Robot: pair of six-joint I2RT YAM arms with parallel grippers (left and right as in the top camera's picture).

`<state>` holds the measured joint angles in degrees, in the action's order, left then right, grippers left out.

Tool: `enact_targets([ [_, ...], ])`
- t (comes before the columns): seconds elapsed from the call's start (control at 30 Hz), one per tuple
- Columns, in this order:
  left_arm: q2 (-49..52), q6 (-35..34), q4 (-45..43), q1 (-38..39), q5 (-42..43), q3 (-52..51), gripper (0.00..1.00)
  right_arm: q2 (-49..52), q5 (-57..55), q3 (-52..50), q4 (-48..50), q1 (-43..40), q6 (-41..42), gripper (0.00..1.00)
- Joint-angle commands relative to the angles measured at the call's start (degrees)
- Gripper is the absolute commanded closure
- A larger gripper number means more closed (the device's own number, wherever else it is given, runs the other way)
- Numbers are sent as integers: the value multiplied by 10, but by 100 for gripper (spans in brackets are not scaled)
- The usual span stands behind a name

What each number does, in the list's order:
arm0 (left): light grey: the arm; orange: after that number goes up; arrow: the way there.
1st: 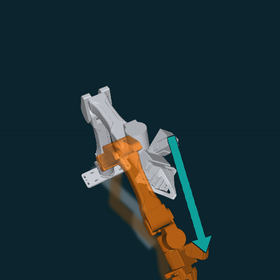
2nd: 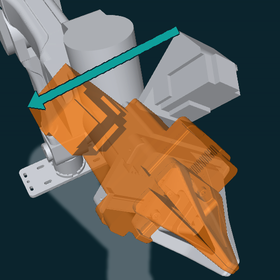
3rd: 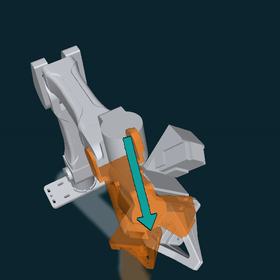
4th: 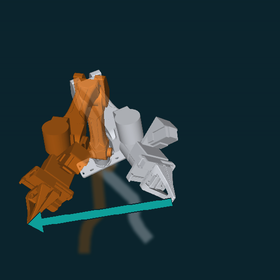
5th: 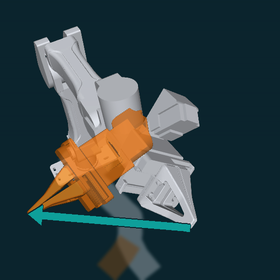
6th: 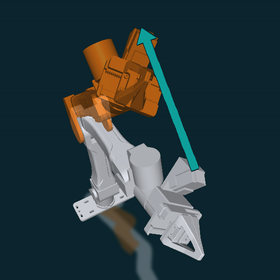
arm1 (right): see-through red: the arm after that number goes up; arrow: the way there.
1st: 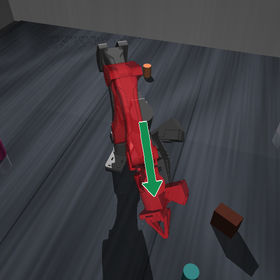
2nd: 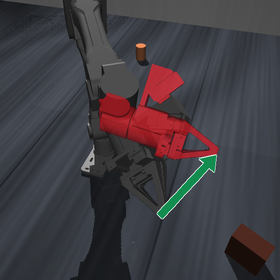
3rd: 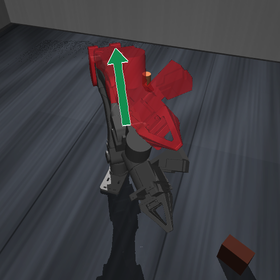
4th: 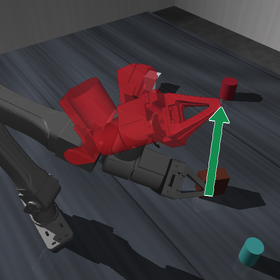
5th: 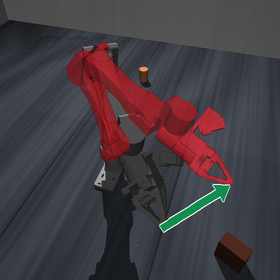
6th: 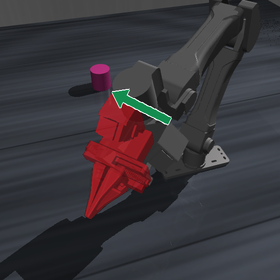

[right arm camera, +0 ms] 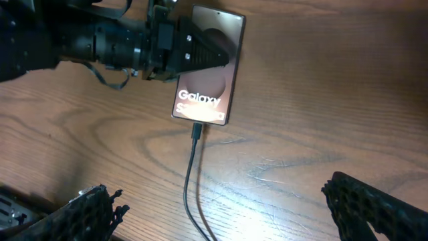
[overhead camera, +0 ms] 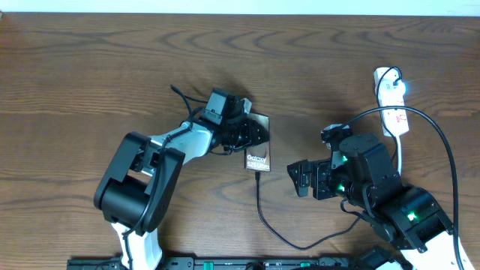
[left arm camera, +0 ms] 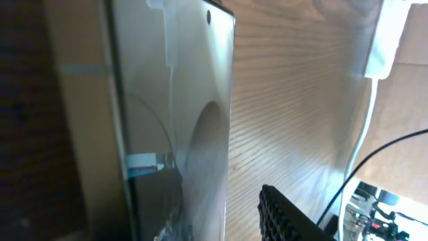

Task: Plug charger to phone and switch on socket

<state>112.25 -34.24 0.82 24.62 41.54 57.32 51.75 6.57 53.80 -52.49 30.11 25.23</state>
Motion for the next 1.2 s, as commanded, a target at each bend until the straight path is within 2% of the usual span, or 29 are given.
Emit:
enact_targets([
  [0.0, 34, 48, 59, -17, -105, -16, 55, 0, -6, 6, 0, -4, 5, 1],
  [0.1, 34, 61, 95, -19, -137, -6, 55, 0, -6, 6, 2, -4, 7, 1],
  [0.5, 34, 103, 109, -6, -138, 5, 47, 11, -6, 6, 4, -4, 48, 1],
  [0.7, 34, 120, 186, 12, -204, 40, 48, 49, -4, 6, 4, -4, 61, 1],
  [1.17, 34, 80, 201, 12, -245, 42, 46, 147, 0, 6, -37, -4, 61, 1],
])
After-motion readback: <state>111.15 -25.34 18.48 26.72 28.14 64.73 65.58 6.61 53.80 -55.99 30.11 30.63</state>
